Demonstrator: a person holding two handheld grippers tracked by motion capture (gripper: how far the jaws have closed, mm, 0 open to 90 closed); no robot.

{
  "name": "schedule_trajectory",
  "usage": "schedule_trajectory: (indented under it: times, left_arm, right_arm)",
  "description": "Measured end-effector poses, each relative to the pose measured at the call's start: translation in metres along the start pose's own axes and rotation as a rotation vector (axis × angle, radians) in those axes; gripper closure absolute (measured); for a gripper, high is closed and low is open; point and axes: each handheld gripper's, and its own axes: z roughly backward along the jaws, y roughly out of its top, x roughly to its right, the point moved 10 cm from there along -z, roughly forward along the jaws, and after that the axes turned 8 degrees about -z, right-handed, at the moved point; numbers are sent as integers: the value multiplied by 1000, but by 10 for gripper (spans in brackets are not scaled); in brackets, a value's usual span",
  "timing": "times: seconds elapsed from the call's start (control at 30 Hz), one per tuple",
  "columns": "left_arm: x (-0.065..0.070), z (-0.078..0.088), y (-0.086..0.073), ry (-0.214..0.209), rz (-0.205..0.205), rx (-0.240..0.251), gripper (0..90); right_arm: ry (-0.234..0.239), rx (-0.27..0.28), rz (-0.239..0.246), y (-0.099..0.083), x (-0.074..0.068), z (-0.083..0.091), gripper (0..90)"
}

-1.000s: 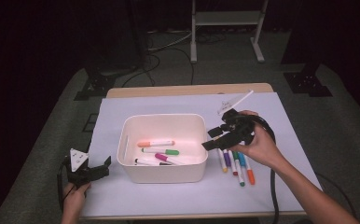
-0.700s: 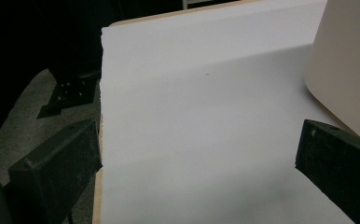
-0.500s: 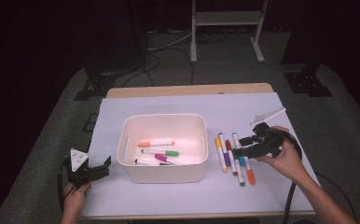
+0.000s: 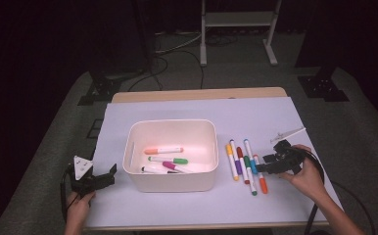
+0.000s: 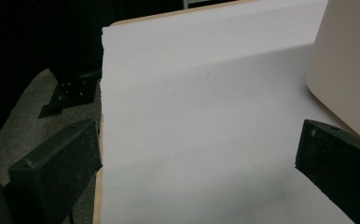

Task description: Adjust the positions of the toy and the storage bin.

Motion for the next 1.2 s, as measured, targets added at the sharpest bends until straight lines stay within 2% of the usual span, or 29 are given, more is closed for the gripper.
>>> schedule_trajectory:
  times: [0.07, 0.13, 0.33, 0.67, 0.97, 1.07, 1.2]
  left_arm:
    - [0, 0, 0, 0, -1, 0, 0]
    - [0, 0, 0, 0, -1, -1, 0]
    - [0, 0, 0, 0, 1, 0, 0]
    - [0, 0, 0, 0, -1, -1, 0]
    - [0, 0, 0, 0, -1, 0, 0]
    - [0, 0, 0, 0, -1, 0, 0]
    - [0, 0, 0, 1, -1, -1, 0]
  right_arm:
    - [-6, -5, -9, -3, 4, -5, 415]
    - [-33, -13, -7, -6, 8, -8, 419]
    - [-48, -32, -19, -13, 15, -15, 453]
    - [-117, -7, -66, -25, 33, -5, 511]
    - [-219, 4, -53, -31, 43, -2, 710]
    - [-227, 5, -60, -32, 45, -2, 751]
    - [-210, 1, -78, -32, 46, -1, 755]
